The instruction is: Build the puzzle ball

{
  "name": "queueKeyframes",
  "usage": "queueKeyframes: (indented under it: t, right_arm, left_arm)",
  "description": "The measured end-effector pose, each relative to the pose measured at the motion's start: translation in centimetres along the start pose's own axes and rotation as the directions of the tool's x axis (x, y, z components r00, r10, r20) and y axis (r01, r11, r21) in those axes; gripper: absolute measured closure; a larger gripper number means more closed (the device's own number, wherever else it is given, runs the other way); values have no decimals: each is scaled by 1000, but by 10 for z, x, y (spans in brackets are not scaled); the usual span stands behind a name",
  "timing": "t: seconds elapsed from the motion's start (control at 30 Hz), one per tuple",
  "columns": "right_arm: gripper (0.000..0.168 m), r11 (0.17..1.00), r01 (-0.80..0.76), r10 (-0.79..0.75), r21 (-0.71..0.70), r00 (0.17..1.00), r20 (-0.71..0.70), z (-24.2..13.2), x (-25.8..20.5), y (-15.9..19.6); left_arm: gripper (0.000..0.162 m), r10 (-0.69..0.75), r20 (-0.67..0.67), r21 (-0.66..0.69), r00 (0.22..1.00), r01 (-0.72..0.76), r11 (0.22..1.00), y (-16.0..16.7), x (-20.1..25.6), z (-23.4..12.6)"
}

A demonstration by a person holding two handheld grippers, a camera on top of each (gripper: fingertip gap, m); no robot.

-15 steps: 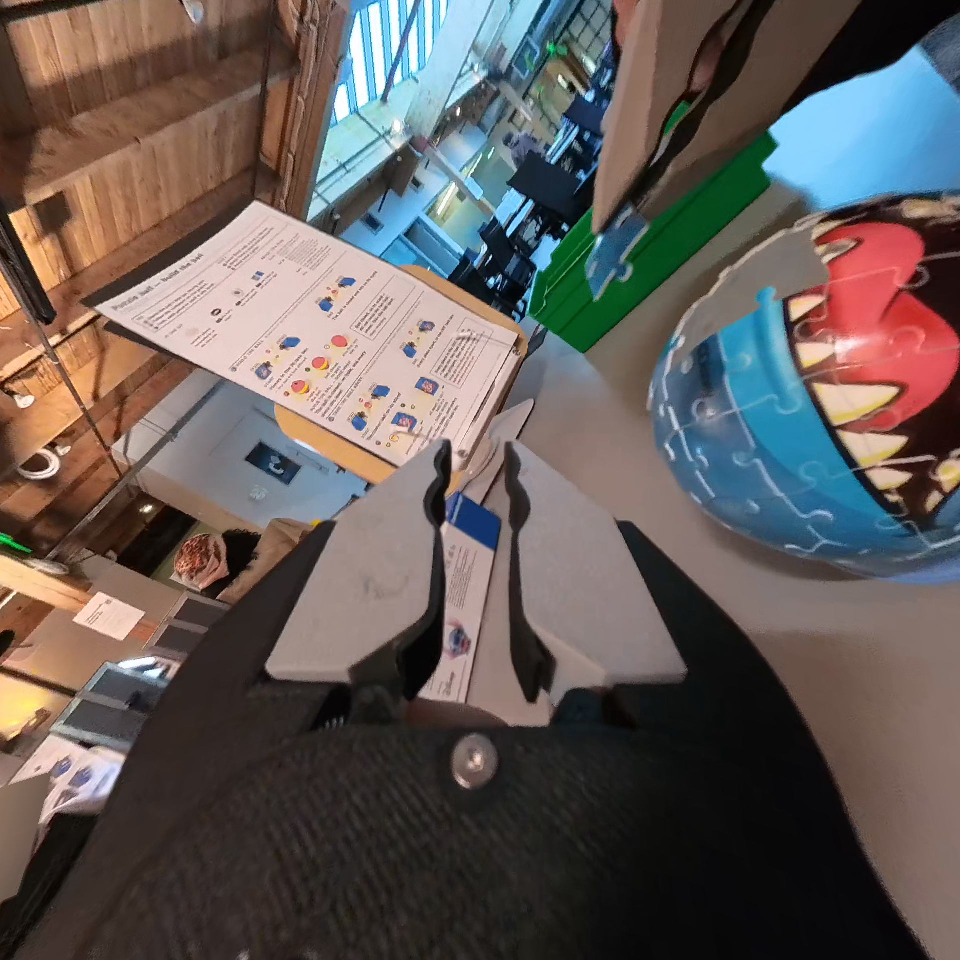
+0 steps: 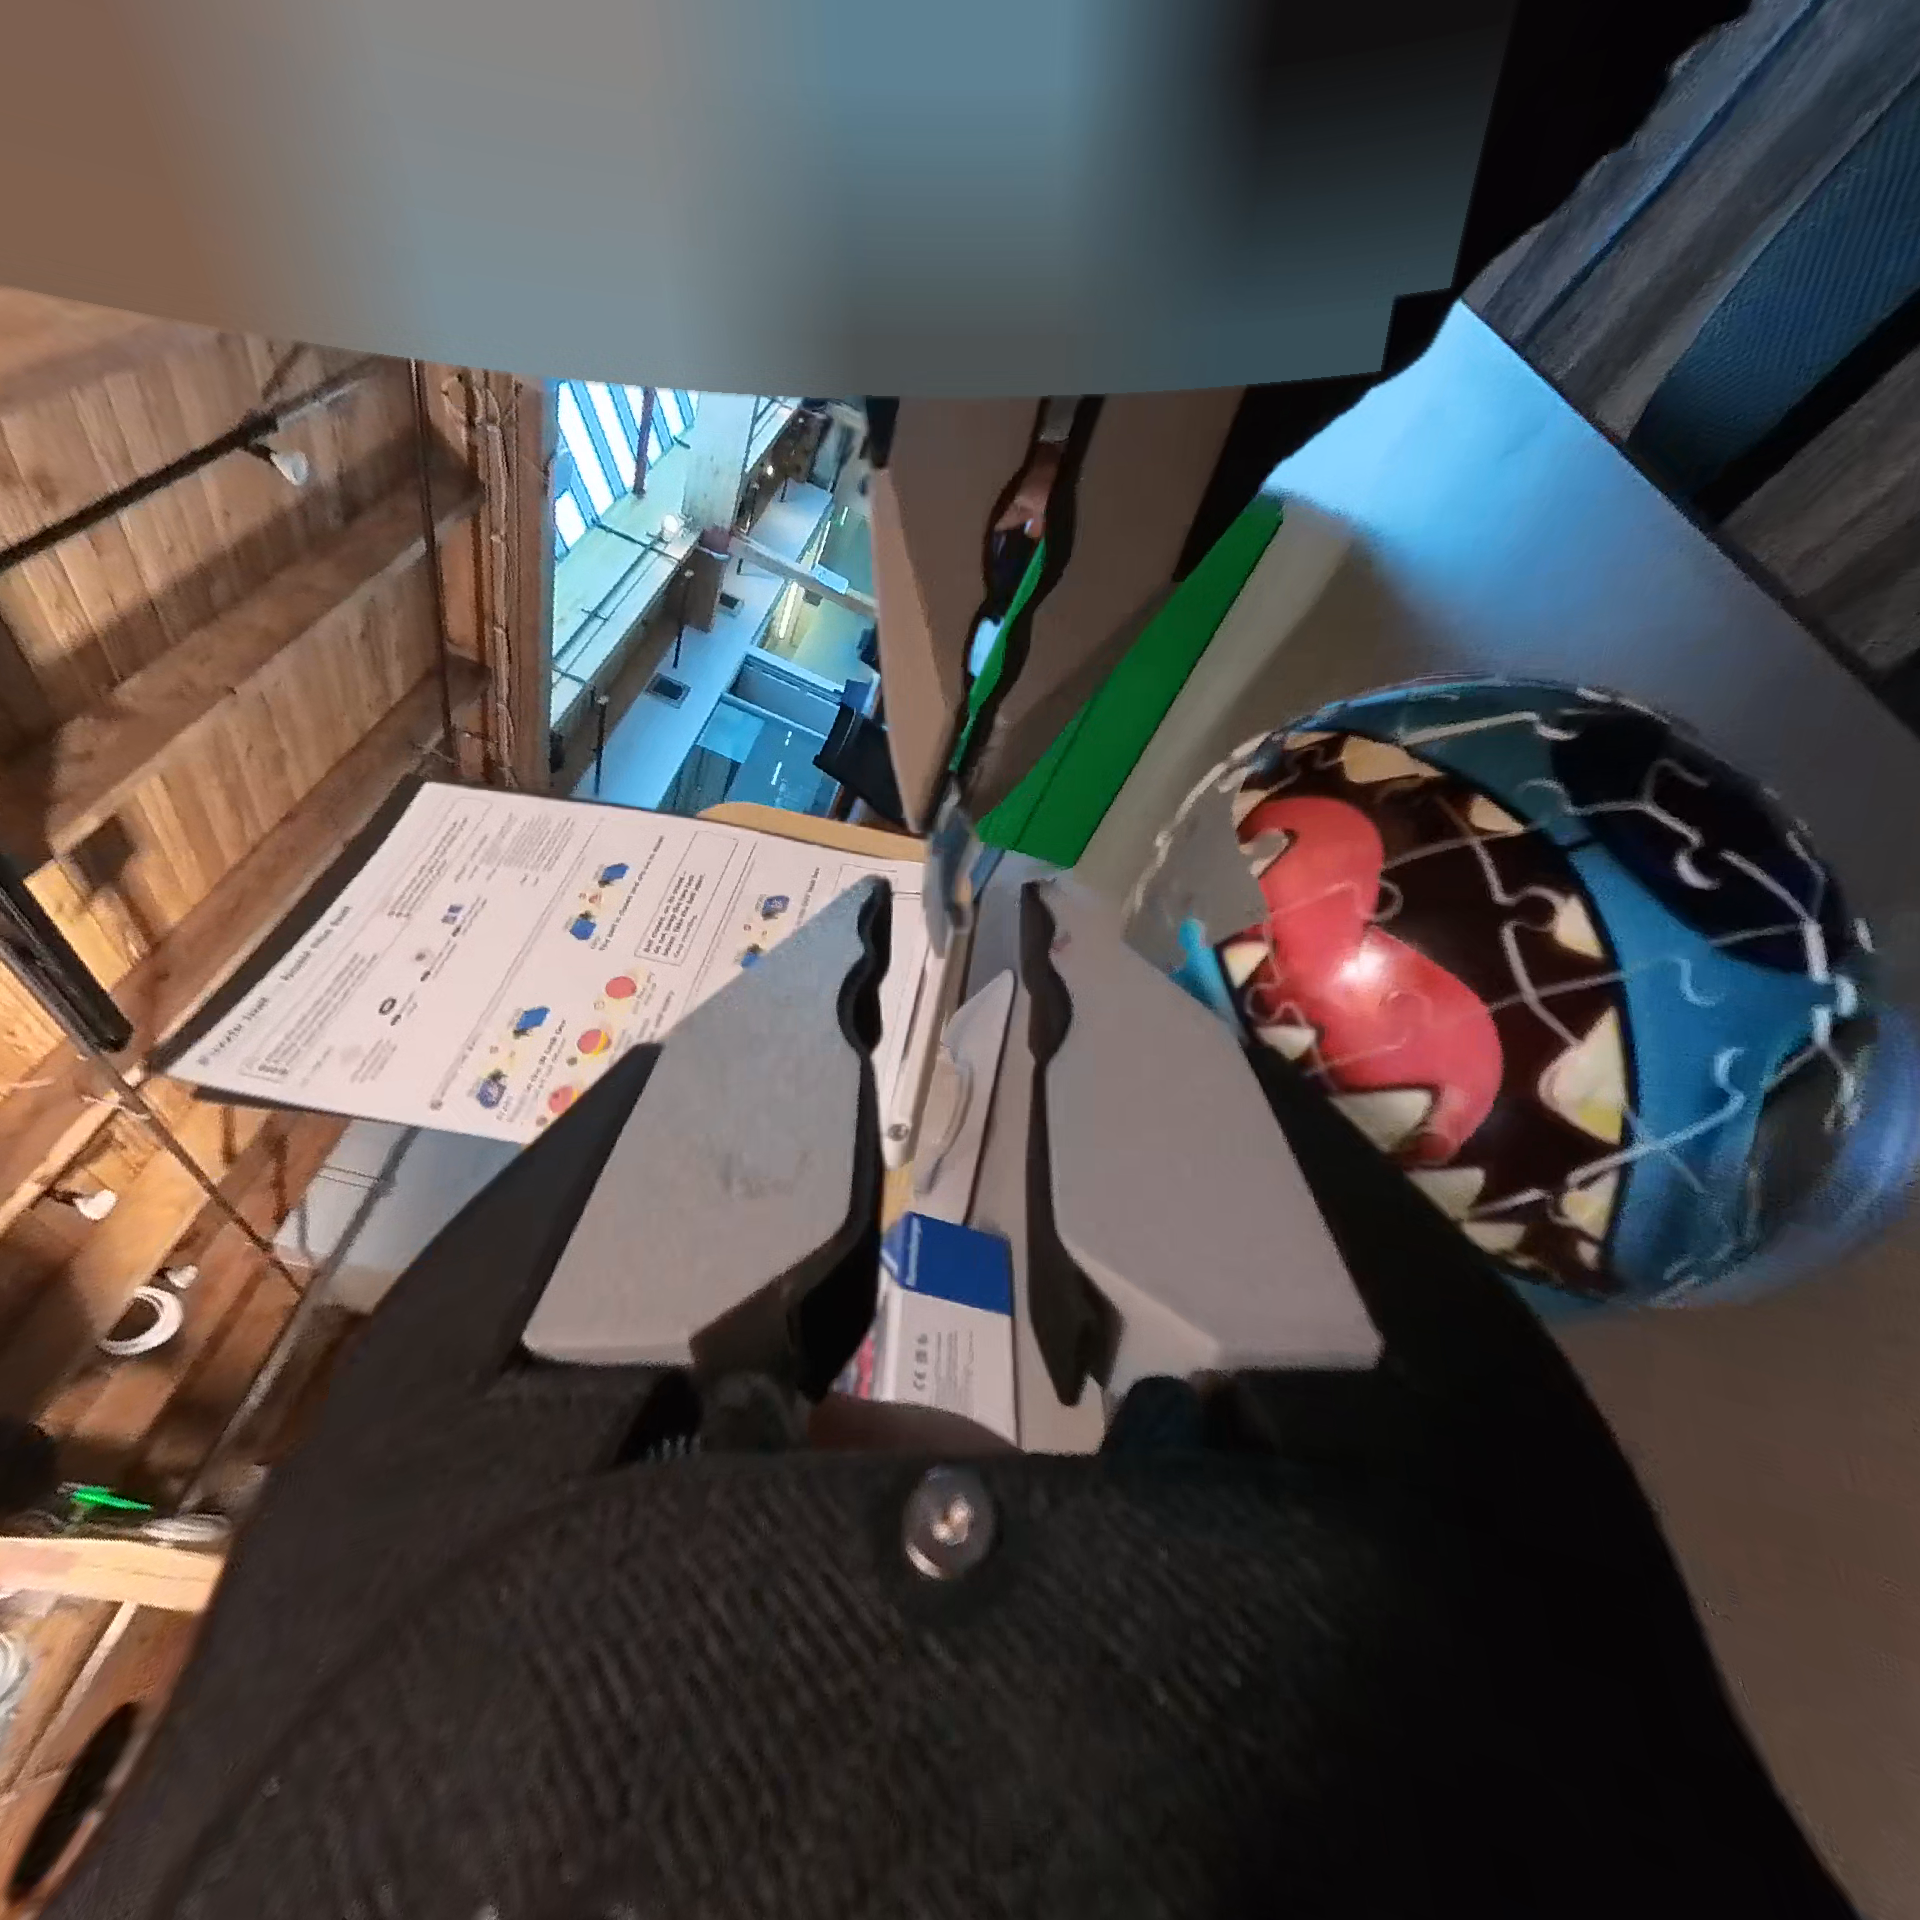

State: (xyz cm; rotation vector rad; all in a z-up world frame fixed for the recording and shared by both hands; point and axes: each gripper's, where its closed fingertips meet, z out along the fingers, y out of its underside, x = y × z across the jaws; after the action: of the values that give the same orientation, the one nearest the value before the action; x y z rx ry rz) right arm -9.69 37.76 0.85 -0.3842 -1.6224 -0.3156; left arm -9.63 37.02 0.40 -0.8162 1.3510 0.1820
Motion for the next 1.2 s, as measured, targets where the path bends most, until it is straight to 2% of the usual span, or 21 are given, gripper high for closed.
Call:
queueKeyframes:
  t: [0.03, 0.07, 0.1, 0.27, 0.4, 0.57, 0.63, 0.73, 0.8, 0.87, 0.93, 1.2]
  right_arm:
    - [168, 1000, -8, 8, 0, 1000, -7, -1, 1, 0]
    - [168, 1000, -14, 14, 2, 1000, -11, -1, 1, -1]
    - [168, 1000, -17, 17, 5, 1000, -13, -2, 0, -2]
    - [168, 998, -39, 40, 57, 999, -14, -13, -7, 2]
    - [162, 982, -156, 152, 112, 988, 42, -20, -8, 3]
    - [160, 931, -312, 289, 192, 947, 137, -22, -1, -2]
    - [162, 852, -474, 425, 220, 874, 238, -29, 2, 3]
    - [159, 651, -730, 617, 211, 670, 412, -37, 6, 15]
    - [159, 520, -833, 665, 187, 532, 524, -40, 4, 16]
    - [156, 442, -887, 668, 133, 425, 611, -36, -3, 14]
    - [147, 408, -908, 666, 98, 370, 648, -29, -8, 12]
    - [153, 375, -927, 702, 11, 292, 650, -1, -17, 27]
  left_arm:
    - [147, 32, 11, 0, 999, -32, 1000, -2, 0, 2]
    - [158, 67, 35, 2, 997, -67, 998, -4, -2, 2]
    - [160, 105, 54, -7, 993, -105, 994, -4, -3, 3]
    - [162, 250, 110, -13, 962, -250, 968, -3, -1, -2]
    - [162, 241, 88, 6, 967, -242, 970, 0, -1, -6]
    - [162, 190, 124, 79, 974, -200, 977, -3, -6, -15]
    - [162, 198, 144, 80, 970, -211, 974, -1, -5, -22]
    - [162, 197, 123, 72, 973, -206, 976, 5, 3, -27]
    - [162, 199, 115, 77, 973, -208, 975, 6, 6, -26]
    - [162, 219, 114, 75, 969, -228, 971, 8, 5, -21]
    - [162, 241, 116, 78, 964, -250, 965, 9, 3, -18]
    - [162, 274, 109, 96, 956, -284, 954, 11, 2, -4]
